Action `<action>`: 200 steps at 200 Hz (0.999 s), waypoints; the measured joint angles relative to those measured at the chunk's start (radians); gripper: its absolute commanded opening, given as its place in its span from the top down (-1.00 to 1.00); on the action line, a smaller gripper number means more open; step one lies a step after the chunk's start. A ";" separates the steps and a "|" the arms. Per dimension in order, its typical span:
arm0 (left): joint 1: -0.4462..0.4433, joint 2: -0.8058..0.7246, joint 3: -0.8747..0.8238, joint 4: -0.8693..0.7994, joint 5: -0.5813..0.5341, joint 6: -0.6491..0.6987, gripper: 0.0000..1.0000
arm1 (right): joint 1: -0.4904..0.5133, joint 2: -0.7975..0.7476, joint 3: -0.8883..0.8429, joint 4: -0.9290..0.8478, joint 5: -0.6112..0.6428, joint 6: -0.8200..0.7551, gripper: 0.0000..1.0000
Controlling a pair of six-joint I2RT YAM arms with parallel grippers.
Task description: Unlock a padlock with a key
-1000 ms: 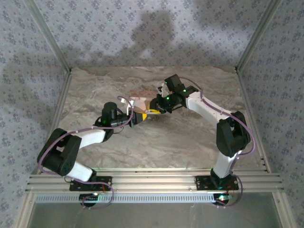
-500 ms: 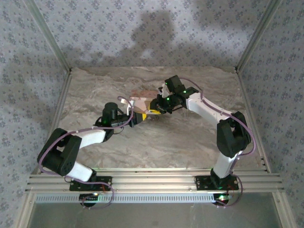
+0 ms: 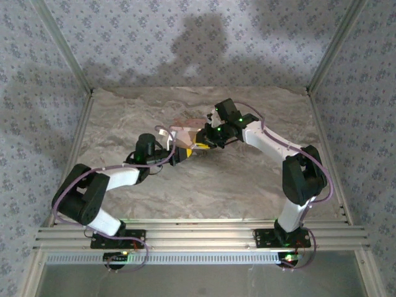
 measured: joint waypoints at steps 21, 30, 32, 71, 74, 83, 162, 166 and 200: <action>-0.002 0.011 0.009 -0.001 0.001 -0.001 1.00 | 0.000 0.000 -0.001 0.000 0.003 0.003 1.00; -0.005 0.014 0.011 0.000 0.001 -0.001 1.00 | 0.001 0.000 -0.001 0.001 0.004 0.004 1.00; -0.006 0.014 0.011 0.000 0.001 -0.001 1.00 | 0.001 0.000 -0.001 0.001 0.004 0.004 1.00; -0.024 0.020 0.011 0.008 0.013 -0.019 1.00 | 0.010 0.000 -0.001 0.012 0.004 0.004 1.00; -0.024 0.020 0.011 0.009 0.013 -0.019 1.00 | 0.010 0.000 -0.001 0.014 0.004 0.004 1.00; -0.025 0.020 0.011 0.008 0.013 -0.020 1.00 | 0.010 0.000 -0.002 0.018 0.004 0.004 1.00; -0.026 -0.027 -0.026 -0.016 -0.030 -0.031 1.00 | 0.012 -0.008 -0.031 0.047 0.014 0.003 1.00; -0.026 -0.031 -0.027 -0.019 -0.031 -0.032 1.00 | 0.012 -0.008 -0.031 0.047 0.015 0.003 1.00; -0.026 -0.048 -0.027 -0.022 -0.037 -0.034 1.00 | 0.012 -0.008 -0.032 0.053 0.018 0.003 1.00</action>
